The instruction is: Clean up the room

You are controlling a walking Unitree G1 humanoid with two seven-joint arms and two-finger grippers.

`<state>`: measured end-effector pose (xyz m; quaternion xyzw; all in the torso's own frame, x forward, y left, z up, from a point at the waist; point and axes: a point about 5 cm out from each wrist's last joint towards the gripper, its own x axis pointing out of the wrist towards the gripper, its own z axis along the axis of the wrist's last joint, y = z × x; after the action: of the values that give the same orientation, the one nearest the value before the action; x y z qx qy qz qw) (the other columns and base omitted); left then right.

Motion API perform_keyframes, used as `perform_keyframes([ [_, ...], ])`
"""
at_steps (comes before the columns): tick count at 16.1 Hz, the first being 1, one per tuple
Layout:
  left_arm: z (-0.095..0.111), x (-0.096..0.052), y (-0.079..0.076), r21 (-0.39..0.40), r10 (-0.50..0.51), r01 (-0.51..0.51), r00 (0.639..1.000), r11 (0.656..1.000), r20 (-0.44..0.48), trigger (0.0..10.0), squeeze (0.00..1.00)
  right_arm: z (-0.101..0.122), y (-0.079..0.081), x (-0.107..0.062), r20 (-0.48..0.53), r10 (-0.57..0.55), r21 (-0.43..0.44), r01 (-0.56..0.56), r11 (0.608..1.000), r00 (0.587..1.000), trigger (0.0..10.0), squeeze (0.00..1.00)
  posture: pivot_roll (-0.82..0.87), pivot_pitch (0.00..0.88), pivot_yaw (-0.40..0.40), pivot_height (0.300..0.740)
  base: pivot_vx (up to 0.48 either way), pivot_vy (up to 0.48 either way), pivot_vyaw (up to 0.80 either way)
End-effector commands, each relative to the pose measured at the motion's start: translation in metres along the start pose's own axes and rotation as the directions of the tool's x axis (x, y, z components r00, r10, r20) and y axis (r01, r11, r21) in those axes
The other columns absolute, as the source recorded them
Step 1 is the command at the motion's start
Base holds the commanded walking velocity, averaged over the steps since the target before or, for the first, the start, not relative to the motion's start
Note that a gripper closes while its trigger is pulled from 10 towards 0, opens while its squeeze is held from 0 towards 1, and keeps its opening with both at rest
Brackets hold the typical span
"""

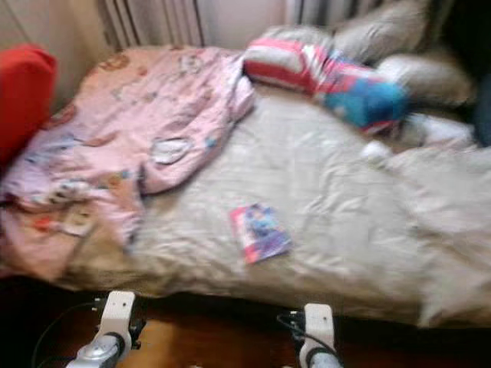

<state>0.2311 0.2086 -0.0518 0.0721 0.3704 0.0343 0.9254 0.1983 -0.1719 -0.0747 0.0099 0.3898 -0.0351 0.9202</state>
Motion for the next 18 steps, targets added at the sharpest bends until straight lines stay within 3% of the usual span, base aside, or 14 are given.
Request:
perform_keyframes([
  [1, -0.005, -0.001, -0.005, -0.003, -0.011, 0.011, 1.000, 1.000, -0.018, 10.0, 0.00, -0.013, -0.006, -0.004, -0.045, -0.022, 0.005, 0.022, 1.000, 0.999, 10.0, 0.00, 0.00, 0.157, 0.023, 0.740, 0.000, 0.476, 0.00],
  [4, -0.004, -0.001, -0.006, 0.003, -0.016, 0.016, 1.000, 1.000, -0.015, 10.0, 0.00, -0.016, -0.008, -0.005, -0.055, -0.025, 0.012, 0.026, 1.000, 0.998, 10.0, 0.00, 0.00, 0.144, 0.023, 0.740, 0.000, 0.425, 0.00],
  [18, -0.009, -0.002, -0.016, -0.023, -0.074, 0.073, 0.997, 0.997, -0.034, 10.0, 0.00, -0.028, -0.010, -0.008, -0.103, -0.016, -0.010, 0.015, 1.000, 0.995, 10.0, 0.00, 0.00, 0.081, 0.022, 0.740, 0.000, 0.000, 0.00],
])
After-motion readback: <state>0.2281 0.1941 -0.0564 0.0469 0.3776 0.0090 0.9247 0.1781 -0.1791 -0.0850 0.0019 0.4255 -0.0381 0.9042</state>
